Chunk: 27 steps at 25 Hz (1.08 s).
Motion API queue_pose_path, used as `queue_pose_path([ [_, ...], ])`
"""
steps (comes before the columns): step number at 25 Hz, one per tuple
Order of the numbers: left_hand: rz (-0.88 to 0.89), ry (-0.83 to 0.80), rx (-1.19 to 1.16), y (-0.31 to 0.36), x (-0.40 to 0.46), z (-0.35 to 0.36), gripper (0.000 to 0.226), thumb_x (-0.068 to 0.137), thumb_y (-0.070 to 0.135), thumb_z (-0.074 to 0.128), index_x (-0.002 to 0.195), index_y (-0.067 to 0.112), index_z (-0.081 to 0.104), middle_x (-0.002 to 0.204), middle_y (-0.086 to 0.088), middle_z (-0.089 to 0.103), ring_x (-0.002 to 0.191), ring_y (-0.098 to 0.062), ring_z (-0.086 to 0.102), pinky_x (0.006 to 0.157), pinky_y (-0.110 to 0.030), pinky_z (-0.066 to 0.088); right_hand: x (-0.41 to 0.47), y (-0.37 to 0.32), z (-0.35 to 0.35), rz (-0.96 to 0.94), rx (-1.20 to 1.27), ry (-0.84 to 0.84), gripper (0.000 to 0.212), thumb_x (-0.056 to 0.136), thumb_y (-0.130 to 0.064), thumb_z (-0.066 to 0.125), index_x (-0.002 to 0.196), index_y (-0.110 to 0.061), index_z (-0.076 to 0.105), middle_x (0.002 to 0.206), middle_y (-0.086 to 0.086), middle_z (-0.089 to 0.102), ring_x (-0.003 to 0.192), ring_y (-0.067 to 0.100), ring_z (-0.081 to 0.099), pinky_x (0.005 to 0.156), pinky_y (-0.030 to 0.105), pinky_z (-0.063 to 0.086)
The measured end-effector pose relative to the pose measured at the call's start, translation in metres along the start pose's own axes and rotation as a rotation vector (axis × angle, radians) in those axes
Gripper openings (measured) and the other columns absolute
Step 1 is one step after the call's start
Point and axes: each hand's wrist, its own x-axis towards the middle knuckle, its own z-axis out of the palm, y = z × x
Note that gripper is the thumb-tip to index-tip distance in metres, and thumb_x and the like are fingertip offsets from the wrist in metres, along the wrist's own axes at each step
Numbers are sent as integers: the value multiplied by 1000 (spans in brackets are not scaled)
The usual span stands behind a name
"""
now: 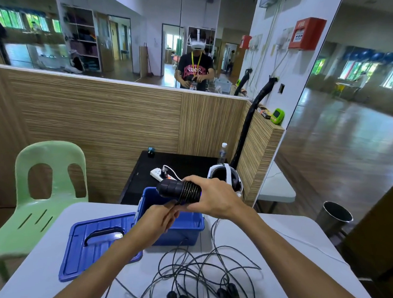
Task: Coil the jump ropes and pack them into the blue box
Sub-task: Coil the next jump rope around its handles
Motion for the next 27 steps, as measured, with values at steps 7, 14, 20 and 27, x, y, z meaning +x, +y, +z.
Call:
queue_pose_path([
  [7,202,-247,395,-1,16,-48,25,83,18,57,70,39,55,67,12,59,64,-1,52,64,-25,46,-21,-20,2,-148,11,-33,58,74,-81,54,116,-41,53,76,-18,58,74,7,56,74,31,50],
  [14,475,-189,1205,66,38,-81,12,98,25,46,103,18,55,93,-1,64,85,-24,62,58,-33,34,-23,-22,10,-109,-214,-124,69,83,-80,43,128,-28,42,86,6,62,80,28,59,65,37,43],
  [20,330,-151,1332,84,14,-62,16,97,18,46,112,14,50,102,-2,64,94,-26,65,64,-36,42,-13,-11,7,-6,-202,-78,66,84,-75,48,144,-53,30,100,2,71,94,26,64,76,35,49],
  [27,21,63,625,85,-10,-25,24,101,41,42,106,20,53,80,-5,69,72,-22,67,60,-35,50,-5,-4,2,26,-295,56,61,88,-67,49,144,-49,36,100,3,71,91,26,66,66,32,43],
])
